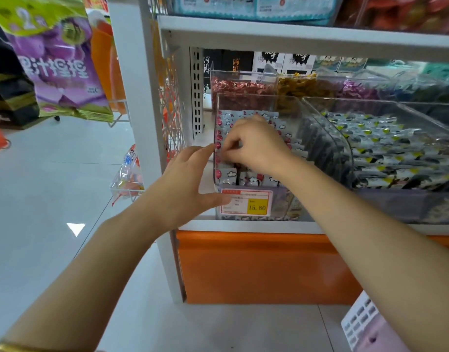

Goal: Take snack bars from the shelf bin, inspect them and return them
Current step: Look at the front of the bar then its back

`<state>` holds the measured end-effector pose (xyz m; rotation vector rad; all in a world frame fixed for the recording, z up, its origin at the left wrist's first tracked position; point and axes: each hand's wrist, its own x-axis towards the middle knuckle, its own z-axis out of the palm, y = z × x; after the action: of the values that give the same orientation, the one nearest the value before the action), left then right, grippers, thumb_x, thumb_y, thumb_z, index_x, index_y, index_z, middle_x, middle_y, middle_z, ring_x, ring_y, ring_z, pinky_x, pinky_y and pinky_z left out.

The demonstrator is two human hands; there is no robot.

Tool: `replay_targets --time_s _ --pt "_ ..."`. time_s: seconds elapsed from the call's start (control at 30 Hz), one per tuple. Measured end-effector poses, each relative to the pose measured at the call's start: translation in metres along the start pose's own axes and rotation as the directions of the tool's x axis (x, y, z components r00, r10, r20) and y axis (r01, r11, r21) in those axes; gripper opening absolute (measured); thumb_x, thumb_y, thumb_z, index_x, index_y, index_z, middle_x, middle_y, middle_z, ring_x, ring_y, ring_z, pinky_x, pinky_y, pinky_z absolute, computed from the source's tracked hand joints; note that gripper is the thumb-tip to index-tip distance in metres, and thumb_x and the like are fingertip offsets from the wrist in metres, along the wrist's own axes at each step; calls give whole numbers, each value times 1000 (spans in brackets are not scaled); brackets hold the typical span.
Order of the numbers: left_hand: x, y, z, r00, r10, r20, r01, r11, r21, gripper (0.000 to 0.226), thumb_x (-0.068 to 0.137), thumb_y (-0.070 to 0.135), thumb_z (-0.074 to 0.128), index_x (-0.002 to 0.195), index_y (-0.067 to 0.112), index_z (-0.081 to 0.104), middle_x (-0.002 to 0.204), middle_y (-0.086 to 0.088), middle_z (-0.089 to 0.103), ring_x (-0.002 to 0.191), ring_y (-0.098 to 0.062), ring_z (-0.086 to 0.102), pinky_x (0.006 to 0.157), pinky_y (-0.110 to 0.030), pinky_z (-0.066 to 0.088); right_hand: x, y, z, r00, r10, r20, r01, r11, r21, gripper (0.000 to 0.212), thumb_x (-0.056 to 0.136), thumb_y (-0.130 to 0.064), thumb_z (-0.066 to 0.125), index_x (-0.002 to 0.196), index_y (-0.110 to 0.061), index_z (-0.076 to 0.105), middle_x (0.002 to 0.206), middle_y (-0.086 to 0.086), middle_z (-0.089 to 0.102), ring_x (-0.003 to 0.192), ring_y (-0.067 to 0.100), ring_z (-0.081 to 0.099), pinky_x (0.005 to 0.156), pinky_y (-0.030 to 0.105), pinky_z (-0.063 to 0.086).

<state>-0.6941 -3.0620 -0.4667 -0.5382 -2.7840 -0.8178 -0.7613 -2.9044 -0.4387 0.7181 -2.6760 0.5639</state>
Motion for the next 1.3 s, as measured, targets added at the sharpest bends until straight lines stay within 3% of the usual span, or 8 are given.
replay_targets --time_s 0.2,0.3,0.43,0.5,0.6,0.8,0.97,1.3 --pt "0 6 -4 998 -8 -63 3 997 -74 95 67 62 53 146 19 26 144 3 29 131 -19 36 103 -45 41 -25 -3 -32 937 197 -288 -20 855 518 5 87 -19 64 82 -19 64 80 -9 63 72 2 59 64 17 49" --pt "0 9 -2 981 10 -194 -27 996 -85 81 77 52 57 144 18 31 133 4 34 121 -16 42 100 -36 44 -48 0 -39 867 377 -326 -17 677 736 8 89 -13 61 82 -16 64 82 0 66 70 7 65 57 18 52" --pt "-1 18 0 964 -2 -265 -50 980 -190 60 83 43 54 136 16 46 109 10 38 92 5 47 72 -2 39 -78 -1 -38 829 531 -176 -26 351 936 10 90 -8 58 82 -8 65 73 1 69 66 12 66 58 22 54" --pt "-2 21 1 968 -17 -250 -43 972 -233 44 87 39 53 125 19 56 97 12 43 83 14 46 67 1 36 -88 -1 -36 826 561 -56 -42 159 986 13 89 -8 58 78 -7 65 69 1 70 64 12 67 56 21 54" --pt "-6 25 0 980 -70 -185 -13 911 -411 26 86 42 52 102 25 63 79 9 57 66 4 53 57 -9 42 -98 3 -34 811 581 77 -81 -20 997 14 86 -8 58 74 -8 66 69 4 71 62 14 68 54 21 54" --pt "-10 25 2 979 -189 76 171 560 -811 34 78 44 53 83 14 67 59 5 59 56 -5 53 52 -16 47 -111 10 -34 808 547 219 -192 -107 976 14 65 -12 65 79 -7 67 60 1 66 53 9 63 48 19 51" --pt "-10 24 0 940 -270 207 266 203 -942 28 72 36 61 72 12 74 57 0 58 51 -5 53 50 -13 50 -114 14 -36 807 498 317 -238 -216 947 25 65 -5 62 89 -4 60 58 2 64 53 10 63 49 19 52" --pt "-13 28 1 927 -341 155 225 176 -958 10 76 10 58 81 3 64 57 0 64 52 -5 61 53 -13 52 -114 18 -31 783 498 373 -241 -310 920 24 64 -1 61 87 -2 58 57 5 63 52 12 63 49 20 52"
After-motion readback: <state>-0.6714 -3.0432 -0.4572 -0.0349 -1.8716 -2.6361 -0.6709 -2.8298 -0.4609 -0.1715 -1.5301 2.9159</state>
